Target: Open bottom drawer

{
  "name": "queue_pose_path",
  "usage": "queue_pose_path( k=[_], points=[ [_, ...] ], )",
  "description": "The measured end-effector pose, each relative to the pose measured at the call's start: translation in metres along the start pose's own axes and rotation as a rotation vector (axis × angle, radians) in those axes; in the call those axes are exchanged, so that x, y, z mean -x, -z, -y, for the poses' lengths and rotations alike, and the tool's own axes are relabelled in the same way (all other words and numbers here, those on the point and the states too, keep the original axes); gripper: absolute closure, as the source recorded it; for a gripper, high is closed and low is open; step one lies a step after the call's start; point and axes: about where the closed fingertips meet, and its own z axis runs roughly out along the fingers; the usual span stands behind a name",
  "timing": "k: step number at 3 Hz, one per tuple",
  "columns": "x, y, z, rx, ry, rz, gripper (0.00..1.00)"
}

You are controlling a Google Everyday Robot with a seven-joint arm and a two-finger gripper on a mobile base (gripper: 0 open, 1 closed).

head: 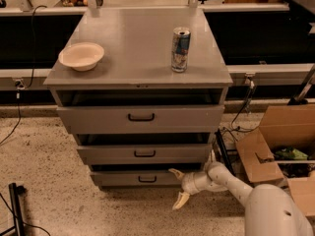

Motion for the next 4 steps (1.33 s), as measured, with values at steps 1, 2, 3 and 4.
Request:
queue_pose_path(
  k=[1,2,3,4],
  points=[
    [-0.011,0.014,0.02,-0.042,-0.004,-0.034,0.0],
    [-0.019,0.023,0.017,-0.097,-0.044,-0.069,0.0],
    [-0.019,0.018,0.015,-0.097,-0.045,-0.069,0.0],
    [-0.019,0.011,0.017,-0.065,-0.01,-0.159,0.0]
  ],
)
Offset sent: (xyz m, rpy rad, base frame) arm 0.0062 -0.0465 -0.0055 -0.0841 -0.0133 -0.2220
